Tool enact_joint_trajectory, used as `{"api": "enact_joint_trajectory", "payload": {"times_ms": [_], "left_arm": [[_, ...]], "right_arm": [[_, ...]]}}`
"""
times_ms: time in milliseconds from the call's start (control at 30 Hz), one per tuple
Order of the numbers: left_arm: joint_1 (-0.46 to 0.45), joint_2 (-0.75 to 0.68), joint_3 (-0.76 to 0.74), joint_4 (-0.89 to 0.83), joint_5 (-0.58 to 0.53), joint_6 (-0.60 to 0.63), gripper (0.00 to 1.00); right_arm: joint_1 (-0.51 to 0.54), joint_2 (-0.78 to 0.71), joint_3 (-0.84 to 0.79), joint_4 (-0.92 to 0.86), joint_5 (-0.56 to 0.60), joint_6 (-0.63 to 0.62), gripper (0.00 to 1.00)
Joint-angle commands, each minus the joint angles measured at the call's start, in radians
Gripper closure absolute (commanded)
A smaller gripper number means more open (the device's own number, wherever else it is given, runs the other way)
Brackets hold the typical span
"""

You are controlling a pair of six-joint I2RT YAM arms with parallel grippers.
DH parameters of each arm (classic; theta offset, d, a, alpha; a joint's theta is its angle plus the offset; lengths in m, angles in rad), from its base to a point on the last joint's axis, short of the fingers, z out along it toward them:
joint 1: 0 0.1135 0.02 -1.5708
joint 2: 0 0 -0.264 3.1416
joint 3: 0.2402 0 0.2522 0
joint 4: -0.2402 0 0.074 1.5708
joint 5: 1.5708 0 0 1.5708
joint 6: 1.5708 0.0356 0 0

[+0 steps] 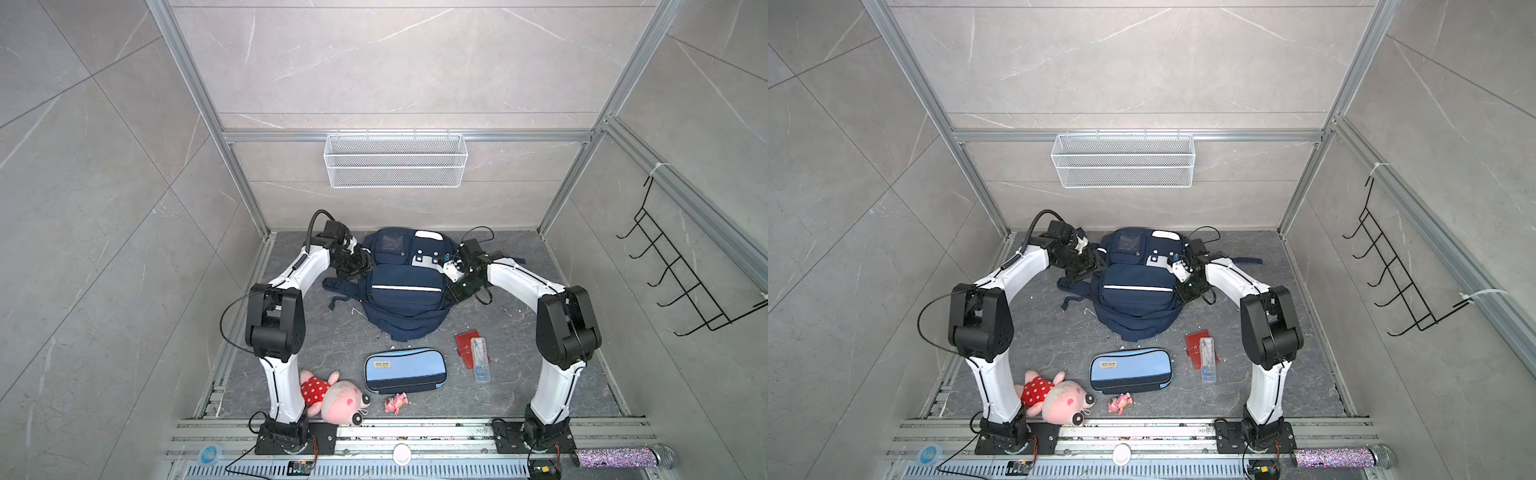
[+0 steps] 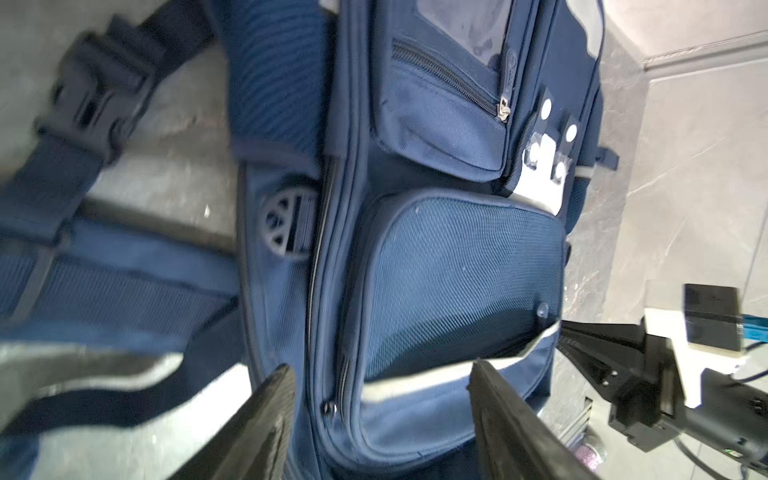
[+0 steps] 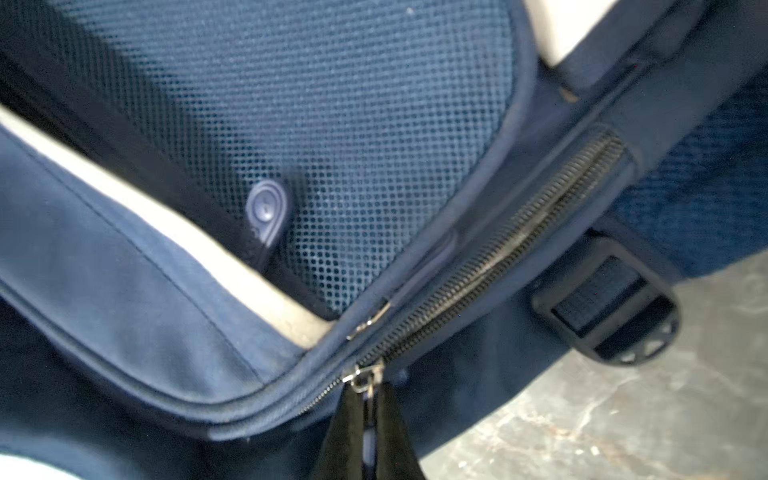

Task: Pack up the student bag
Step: 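Pull the zipper around the pocket corner with the right gripper while the left holds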

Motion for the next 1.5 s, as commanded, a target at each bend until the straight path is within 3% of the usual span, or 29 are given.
{"api": "enact_joint_trajectory", "payload": {"times_ms": [0, 100, 400, 567, 700, 933, 1033, 1200, 1467], "left_arm": [[-0.005, 0.080, 0.063, -0.096, 0.018, 0.054, 0.35], [-0.011, 0.124, 0.079, -0.088, 0.045, 0.055, 0.38], [-0.064, 0.147, 0.018, -0.008, 0.105, -0.009, 0.62], [-0.060, 0.115, -0.085, 0.146, 0.167, -0.139, 1.00], [-0.035, 0.084, -0.171, 0.320, 0.217, -0.286, 1.00], [0.041, 0.018, -0.340, 0.815, 0.244, -0.654, 1.00], [0.044, 0.029, -0.346, 0.882, 0.234, -0.721, 1.00], [0.044, 0.039, -0.381, 0.989, 0.216, -0.824, 1.00], [0.051, -0.034, -0.449, 1.011, 0.182, -0.854, 1.00]], "right_arm": [[-0.012, 0.039, 0.073, 0.022, 0.002, -0.027, 1.00], [-0.015, 0.066, 0.110, 0.018, 0.004, -0.039, 1.00], [-0.015, 0.145, 0.208, 0.006, -0.002, -0.051, 1.00], [-0.014, 0.151, 0.222, -0.002, 0.000, -0.069, 1.00], [-0.014, 0.111, 0.171, -0.006, 0.015, -0.093, 1.00], [0.040, -0.128, -0.162, 0.075, 0.011, -0.070, 1.00], [0.078, -0.234, -0.296, 0.123, 0.010, -0.051, 1.00], [0.140, -0.294, -0.361, 0.137, -0.005, -0.071, 1.00], [0.132, -0.184, -0.241, 0.201, 0.025, -0.060, 1.00]]}}
